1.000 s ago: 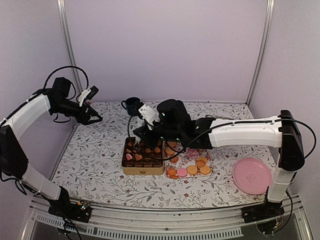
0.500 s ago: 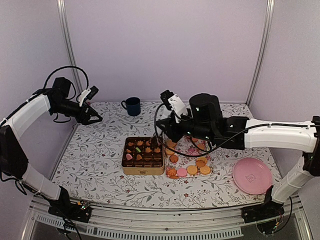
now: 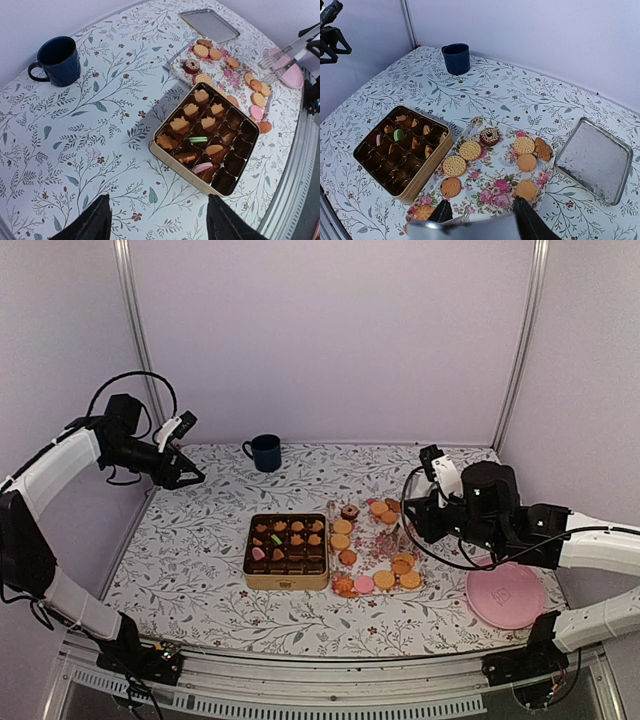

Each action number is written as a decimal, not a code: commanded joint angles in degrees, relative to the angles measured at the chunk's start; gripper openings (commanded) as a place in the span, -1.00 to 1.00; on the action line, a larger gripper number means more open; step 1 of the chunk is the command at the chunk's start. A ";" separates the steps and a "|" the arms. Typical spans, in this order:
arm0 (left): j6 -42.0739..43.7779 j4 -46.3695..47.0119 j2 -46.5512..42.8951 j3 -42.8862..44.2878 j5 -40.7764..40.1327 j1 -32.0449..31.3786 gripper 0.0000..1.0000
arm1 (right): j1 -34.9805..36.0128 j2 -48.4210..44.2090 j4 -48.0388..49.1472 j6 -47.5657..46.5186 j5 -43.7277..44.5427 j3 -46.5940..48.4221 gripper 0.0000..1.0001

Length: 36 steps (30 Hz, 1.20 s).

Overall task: Pack the cookies
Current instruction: Pick up the fake cookies from the plate.

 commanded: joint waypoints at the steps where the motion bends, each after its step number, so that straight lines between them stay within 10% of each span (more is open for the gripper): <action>1: -0.30 -0.94 -0.01 1.74 1.30 0.53 0.30 | -0.28 -1.66 -0.40 3.35 1.78 -1.37 -0.17; 36: -0.05 -0.74 0.11 0.65 1.05 0.44 0.29 | -3.94 1.92 4.96 4.66 -2.89 -5.83 -0.31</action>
